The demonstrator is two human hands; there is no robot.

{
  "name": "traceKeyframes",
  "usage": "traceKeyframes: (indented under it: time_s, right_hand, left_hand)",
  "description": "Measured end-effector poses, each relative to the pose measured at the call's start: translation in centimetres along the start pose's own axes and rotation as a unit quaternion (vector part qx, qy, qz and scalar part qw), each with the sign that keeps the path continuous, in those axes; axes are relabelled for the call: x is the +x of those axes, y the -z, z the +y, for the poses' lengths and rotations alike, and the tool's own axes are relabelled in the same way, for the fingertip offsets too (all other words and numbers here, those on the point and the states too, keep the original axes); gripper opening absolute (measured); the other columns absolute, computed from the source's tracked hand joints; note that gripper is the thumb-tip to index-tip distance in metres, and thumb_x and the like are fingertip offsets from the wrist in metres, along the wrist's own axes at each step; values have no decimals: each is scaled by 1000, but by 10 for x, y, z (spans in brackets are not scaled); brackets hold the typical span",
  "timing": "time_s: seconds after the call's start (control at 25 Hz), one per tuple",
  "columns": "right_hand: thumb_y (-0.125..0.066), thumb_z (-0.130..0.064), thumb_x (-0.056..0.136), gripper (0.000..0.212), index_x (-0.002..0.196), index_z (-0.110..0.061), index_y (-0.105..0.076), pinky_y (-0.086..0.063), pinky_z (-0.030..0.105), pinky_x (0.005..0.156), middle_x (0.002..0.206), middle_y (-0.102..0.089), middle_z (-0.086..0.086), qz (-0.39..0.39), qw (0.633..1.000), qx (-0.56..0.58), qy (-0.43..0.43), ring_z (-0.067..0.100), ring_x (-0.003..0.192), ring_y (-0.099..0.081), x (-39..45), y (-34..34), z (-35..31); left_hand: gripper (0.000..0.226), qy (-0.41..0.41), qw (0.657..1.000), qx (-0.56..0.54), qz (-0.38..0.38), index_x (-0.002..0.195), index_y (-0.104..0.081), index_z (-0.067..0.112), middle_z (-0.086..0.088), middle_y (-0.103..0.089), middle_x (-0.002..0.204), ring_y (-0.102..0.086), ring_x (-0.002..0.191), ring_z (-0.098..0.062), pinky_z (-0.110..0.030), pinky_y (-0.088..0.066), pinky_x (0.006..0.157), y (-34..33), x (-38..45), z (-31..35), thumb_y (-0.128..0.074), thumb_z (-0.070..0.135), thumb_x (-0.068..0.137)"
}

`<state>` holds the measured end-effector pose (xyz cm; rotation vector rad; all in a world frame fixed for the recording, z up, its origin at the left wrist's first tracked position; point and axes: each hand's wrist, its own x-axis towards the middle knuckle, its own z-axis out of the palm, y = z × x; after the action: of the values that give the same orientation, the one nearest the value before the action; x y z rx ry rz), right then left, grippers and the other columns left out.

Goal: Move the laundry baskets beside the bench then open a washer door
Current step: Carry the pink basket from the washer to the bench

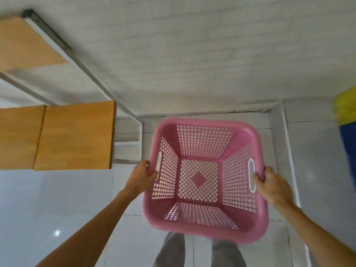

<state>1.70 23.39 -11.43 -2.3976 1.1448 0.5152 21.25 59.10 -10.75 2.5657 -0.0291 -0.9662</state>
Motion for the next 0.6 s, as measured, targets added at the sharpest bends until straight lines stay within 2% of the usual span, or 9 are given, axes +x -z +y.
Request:
traceKeyframes:
  time_s: [0.12, 0.2, 0.28, 0.36, 0.44, 0.6]
  right_hand:
    - [-49, -43, 93, 33, 98, -11, -55, -52, 32, 42, 63, -61, 1, -8, 1000, -16, 19, 21, 46, -59, 18, -37, -59]
    - [-52, -40, 93, 31, 103, -10, -56, -49, 29, 42, 65, -61, 1, -18, 999, -29, 19, 19, 47, -58, 33, -52, -91]
    - [-55, -35, 90, 32, 110, -11, -56, -44, 25, 44, 71, -62, 2, -43, 997, -54, 22, 20, 51, -58, 52, -62, -121]
    - [-57, -33, 86, 36, 115, -12, -54, -50, 29, 50, 78, -65, 3, -53, 996, -66, 28, 24, 58, -62, 74, -72, -146]
    - [-58, -31, 83, 38, 116, -12, -53, -54, 33, 57, 83, -66, 4, -54, 996, -63, 19, 27, 64, -64, 91, -78, -164]
    - [-60, -27, 82, 42, 118, -8, -51, -60, 41, 63, 88, -66, 7, -26, 998, -47, -14, 31, 68, -67, 117, -89, -187]
  left_hand:
    - [44, 19, 999, -25, -26, 121, -52, 10, -2, -62, 104, -66, 84, -17, -34, -61, 69, 29, 23, -57, -65, 24, 81]
    - [47, 23, 998, -30, -42, 121, -53, 9, -2, -63, 103, -66, 83, -15, -32, -60, 65, 40, 45, -82, -67, 22, 78]
    - [40, 27, 997, -34, -57, 116, -53, 6, -1, -64, 97, -66, 77, -13, -26, -57, 59, 48, 73, -99, -67, 16, 80]
    - [32, 21, 998, -32, -58, 111, -56, 3, -2, -66, 91, -68, 72, -13, -22, -55, 53, 55, 105, -109, -66, 9, 81]
    - [33, 9, 998, -37, -50, 112, -58, 2, -6, -68, 95, -70, 75, -19, -25, -58, 55, 62, 133, -112, -66, 11, 81]
    - [37, -25, 999, -24, -33, 112, -57, 5, -10, -68, 104, -70, 88, -30, -44, -62, 71, 70, 174, -110, -60, 21, 80]
